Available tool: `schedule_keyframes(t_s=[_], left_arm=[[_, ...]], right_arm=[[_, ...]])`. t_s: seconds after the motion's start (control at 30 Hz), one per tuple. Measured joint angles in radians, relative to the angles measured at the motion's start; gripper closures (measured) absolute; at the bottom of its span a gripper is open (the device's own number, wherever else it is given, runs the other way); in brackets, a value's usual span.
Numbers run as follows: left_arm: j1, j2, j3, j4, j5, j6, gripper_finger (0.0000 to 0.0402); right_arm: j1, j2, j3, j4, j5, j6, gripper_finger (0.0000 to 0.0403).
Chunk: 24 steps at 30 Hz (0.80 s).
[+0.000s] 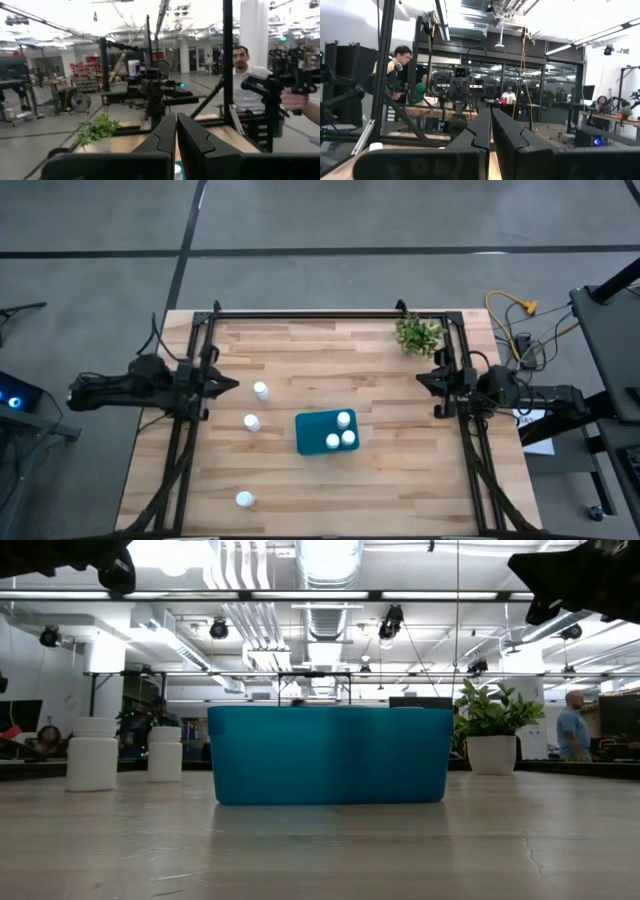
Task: Pick and place pill bottles into a basket
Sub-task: Put the medicine bottle into the blue bin
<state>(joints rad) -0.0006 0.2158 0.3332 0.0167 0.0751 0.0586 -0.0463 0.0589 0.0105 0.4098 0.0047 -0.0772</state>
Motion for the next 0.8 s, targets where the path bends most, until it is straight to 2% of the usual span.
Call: schedule_keyframes(t_s=[0.2,0.4,0.6,0.73,0.8], left_arm=[[0.0,0.066,0.012,0.0,0.081,0.0,0.0402],[-0.002,0.143,0.044,0.036,0.248,0.008,0.0402],[-0.002,0.221,0.046,0.042,0.284,0.077,0.0402],[-0.015,0.29,0.046,0.153,0.395,0.135,0.0401],[-0.025,0.323,0.055,0.193,0.414,0.137,0.0401]], right_arm=[[0.0,0.0,0.0,-0.011,0.002,-0.001,0.0394],[0.0,0.002,0.0,-0.02,0.01,-0.004,0.0394],[0.0,0.002,0.0,-0.062,0.026,-0.008,0.0394],[0.0,0.001,0.0,-0.062,0.026,-0.007,0.0394],[0.0,0.002,0.0,-0.062,0.026,-0.005,0.0394]])
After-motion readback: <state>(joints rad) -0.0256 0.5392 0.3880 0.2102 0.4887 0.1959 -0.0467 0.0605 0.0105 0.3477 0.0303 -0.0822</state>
